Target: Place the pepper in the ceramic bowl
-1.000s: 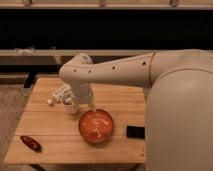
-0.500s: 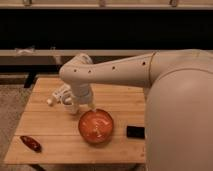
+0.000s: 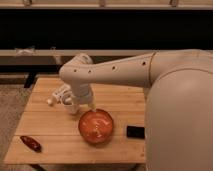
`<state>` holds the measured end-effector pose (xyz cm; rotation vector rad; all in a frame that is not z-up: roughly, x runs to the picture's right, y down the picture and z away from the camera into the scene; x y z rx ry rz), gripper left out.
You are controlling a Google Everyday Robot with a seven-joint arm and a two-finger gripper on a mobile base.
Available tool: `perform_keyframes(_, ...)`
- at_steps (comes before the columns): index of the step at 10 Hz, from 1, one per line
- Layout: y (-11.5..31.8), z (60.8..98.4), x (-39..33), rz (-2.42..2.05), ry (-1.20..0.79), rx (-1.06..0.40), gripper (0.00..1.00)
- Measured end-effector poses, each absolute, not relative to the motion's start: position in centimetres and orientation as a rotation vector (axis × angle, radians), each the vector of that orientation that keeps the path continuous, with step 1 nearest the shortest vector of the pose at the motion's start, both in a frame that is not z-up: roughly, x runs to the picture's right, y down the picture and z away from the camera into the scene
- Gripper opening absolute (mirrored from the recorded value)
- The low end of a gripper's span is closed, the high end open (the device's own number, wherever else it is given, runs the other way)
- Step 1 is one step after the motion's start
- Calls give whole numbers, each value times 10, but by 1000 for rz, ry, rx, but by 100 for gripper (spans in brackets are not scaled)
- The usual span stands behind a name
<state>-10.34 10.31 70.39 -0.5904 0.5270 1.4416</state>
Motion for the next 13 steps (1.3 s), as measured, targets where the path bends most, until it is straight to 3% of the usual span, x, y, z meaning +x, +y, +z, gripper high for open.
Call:
perform_keyframes(5,98,689,-121,1393,459,-580,65)
perform_keyframes(8,108,653,-176,1263,355,-564,65)
perform_keyframes(13,162,596,-309,947,220,-518,65)
